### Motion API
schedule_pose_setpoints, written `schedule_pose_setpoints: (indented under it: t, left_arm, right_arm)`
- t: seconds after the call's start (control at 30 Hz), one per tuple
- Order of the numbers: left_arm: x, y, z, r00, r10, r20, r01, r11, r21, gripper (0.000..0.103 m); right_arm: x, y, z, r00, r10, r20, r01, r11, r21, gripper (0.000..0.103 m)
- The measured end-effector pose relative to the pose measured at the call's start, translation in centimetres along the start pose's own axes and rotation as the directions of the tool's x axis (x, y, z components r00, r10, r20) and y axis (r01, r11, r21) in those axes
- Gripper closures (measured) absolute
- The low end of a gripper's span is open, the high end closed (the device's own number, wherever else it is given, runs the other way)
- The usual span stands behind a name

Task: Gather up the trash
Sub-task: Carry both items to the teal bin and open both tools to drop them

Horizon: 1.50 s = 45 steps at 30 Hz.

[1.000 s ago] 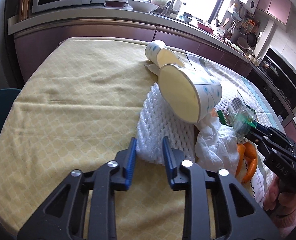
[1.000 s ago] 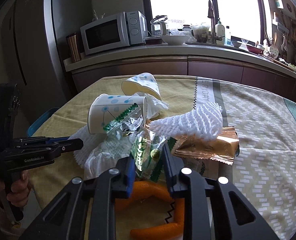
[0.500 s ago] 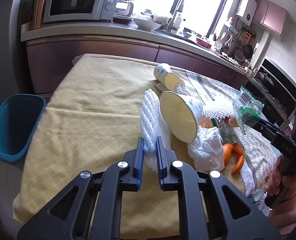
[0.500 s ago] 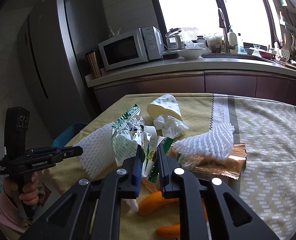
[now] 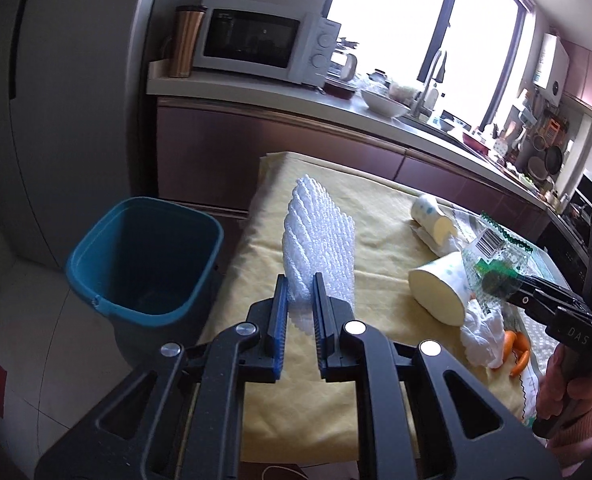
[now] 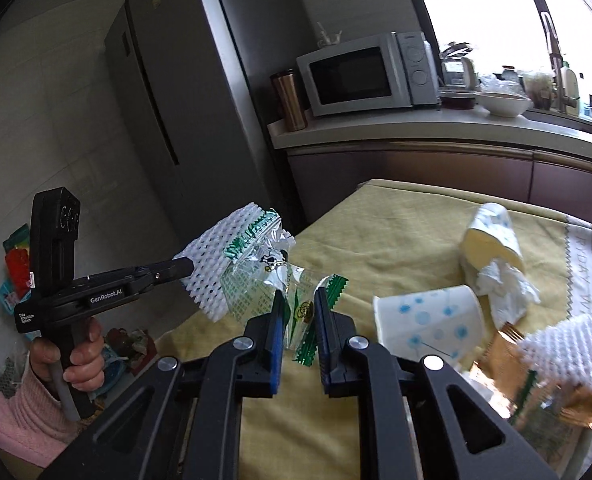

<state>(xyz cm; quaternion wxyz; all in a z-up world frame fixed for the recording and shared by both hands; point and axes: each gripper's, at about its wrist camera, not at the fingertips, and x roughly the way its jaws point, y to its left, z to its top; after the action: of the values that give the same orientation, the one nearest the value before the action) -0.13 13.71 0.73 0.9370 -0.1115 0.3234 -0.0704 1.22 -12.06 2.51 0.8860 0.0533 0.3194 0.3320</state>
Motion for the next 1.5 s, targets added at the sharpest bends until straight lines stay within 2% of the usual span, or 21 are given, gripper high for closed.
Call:
schedule_pose_setpoints:
  t: [0.2,0.43,0.7,0.83,1.1,1.23,1.37,1.43,1.5]
  left_arm:
    - [-0.2,6.4,1.0,0.992,0.123,0.016,-0.121,0.987,-0.107,0.091]
    - [1.7,12.6,1.4,0.977,0.213,-0.01,-0.211,0.957,-0.198,0.091]
    - [5.3,15.9,1.4,0.966,0.247,-0.075,-0.258,0.94,-0.223,0.091]
    - [7.3,16.8,1.1,0.961,0.248,-0.12,-0.27,0.935,-0.23,0.09]
    - [10.1,17.6,0.8,0.952,0.255,-0.17,-0.291,0.926,-0.242,0.089]
    - [10.9,17.8,0.4,0.95,0.252,-0.183,-0.292,0.925,-0.242,0.085]
    - [11.0,17.8,0.1,0.95,0.252,-0.185,-0.292,0.927,-0.237,0.079]
    - [10.7,17.6,0.1,0.949,0.266,-0.171,-0.301,0.926,-0.229,0.069]
    - [10.0,16.9,0.2,0.951,0.274,-0.141,-0.299,0.929,-0.216,0.063]
  right_arm:
    - [6.8,2.8,3.6,0.99,0.117,-0.079,-0.119,0.993,-0.025,0.09]
    - [14.8,5.7,6.7,0.968,0.164,-0.189,-0.174,0.984,-0.041,0.09]
    - [22.8,8.4,7.5,0.941,0.125,-0.314,-0.144,0.989,-0.038,0.089]
    - [26.8,9.4,7.2,0.916,0.103,-0.389,-0.122,0.992,-0.024,0.088]
    - [30.8,8.9,6.5,0.875,0.103,-0.473,-0.079,0.994,0.071,0.084]
    - [30.6,8.7,6.5,0.879,0.112,-0.464,-0.082,0.993,0.084,0.082]
    - [28.4,7.7,6.9,0.9,0.121,-0.418,-0.089,0.991,0.095,0.078]
    - [26.8,7.6,7.2,0.914,0.132,-0.383,-0.101,0.99,0.099,0.076]
    - [24.9,7.7,7.6,0.928,0.137,-0.345,-0.112,0.989,0.091,0.071]
